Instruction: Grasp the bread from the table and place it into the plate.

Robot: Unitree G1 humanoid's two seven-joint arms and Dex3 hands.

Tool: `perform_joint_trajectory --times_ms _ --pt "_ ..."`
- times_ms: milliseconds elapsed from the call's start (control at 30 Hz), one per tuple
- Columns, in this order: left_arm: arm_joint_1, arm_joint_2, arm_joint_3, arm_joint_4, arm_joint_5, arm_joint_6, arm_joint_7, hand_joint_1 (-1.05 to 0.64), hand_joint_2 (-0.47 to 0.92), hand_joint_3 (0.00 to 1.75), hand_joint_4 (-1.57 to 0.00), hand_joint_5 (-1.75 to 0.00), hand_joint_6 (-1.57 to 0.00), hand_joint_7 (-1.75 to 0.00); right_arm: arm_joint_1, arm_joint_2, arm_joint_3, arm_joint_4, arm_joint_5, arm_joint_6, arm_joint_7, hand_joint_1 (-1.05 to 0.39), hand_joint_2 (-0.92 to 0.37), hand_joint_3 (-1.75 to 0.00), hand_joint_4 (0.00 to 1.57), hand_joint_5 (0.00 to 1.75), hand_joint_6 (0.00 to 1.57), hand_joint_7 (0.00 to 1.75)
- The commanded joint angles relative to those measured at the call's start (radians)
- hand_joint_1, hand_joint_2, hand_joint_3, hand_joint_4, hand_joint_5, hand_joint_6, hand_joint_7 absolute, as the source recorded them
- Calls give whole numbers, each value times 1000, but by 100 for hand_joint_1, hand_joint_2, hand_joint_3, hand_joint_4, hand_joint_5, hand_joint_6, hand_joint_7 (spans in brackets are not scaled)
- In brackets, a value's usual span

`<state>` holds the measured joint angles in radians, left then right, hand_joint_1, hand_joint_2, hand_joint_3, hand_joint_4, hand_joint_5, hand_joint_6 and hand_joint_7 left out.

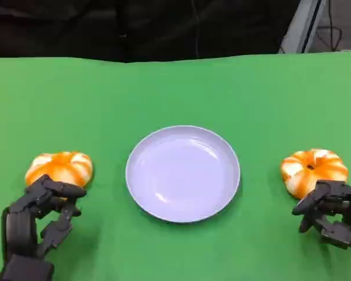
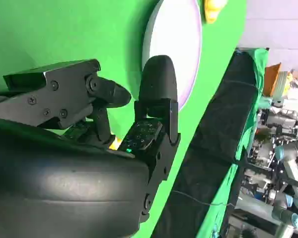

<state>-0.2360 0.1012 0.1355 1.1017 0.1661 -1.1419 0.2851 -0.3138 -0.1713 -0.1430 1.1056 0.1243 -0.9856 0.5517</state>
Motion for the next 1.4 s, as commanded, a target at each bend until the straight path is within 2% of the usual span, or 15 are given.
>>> perform_joint_trajectory --times_ms 33,500,667,800,933,1033,1067,1133,1233,1400 --pt "-1 12 2 -1 1 -11 13 -5 92 44 -80 -143 -83 -110 -13 -23 -15 6 12 0 1 5 -86 -56 87 135 97 87" --pt "-1 13 2 -4 6 -7 19 -5 92 43 -80 -143 -83 -109 -13 -25 -13 7 4 -3 -8 6 -86 -57 87 135 97 88" --pt "0 20 0 -6 16 -9 22 -3 92 44 -83 -131 -86 -97 -13 -25 -13 6 6 4 -5 6 -85 -58 87 136 97 88" --pt "-2 33 -2 -4 34 -10 36 -2 92 40 -87 -103 -97 -65 -13 -28 -11 9 2 1 -8 5 -85 -58 87 136 96 88" --pt "-1 51 -10 -8 72 -2 74 -4 92 37 -88 -85 -103 -41 -14 -31 -9 8 -3 4 -15 4 -84 -58 87 137 97 88" --pt "-1 69 -21 -11 109 5 107 -9 92 34 -92 -54 -106 -15 -14 -34 -9 7 -3 9 -14 4 -84 -59 87 137 97 90" --pt "-1 72 -24 -11 118 9 117 -11 92 33 -95 -39 -105 -8 -13 -34 -10 6 -2 10 -14 4 -85 -60 86 138 96 90" --pt "1 90 -39 -18 155 32 149 -17 92 32 -96 -21 -100 -2 -14 -32 -13 7 9 15 -1 4 -85 -60 86 138 96 91" --pt "3 110 -56 -23 194 56 188 -20 92 28 -94 -7 -93 0 -15 -32 -17 13 16 9 11 5 -85 -59 86 138 95 92" --pt "2 132 -83 -27 240 73 246 -24 92 24 -91 -3 -86 0 -15 -31 -23 12 19 13 22 5 -87 -58 86 139 94 94"
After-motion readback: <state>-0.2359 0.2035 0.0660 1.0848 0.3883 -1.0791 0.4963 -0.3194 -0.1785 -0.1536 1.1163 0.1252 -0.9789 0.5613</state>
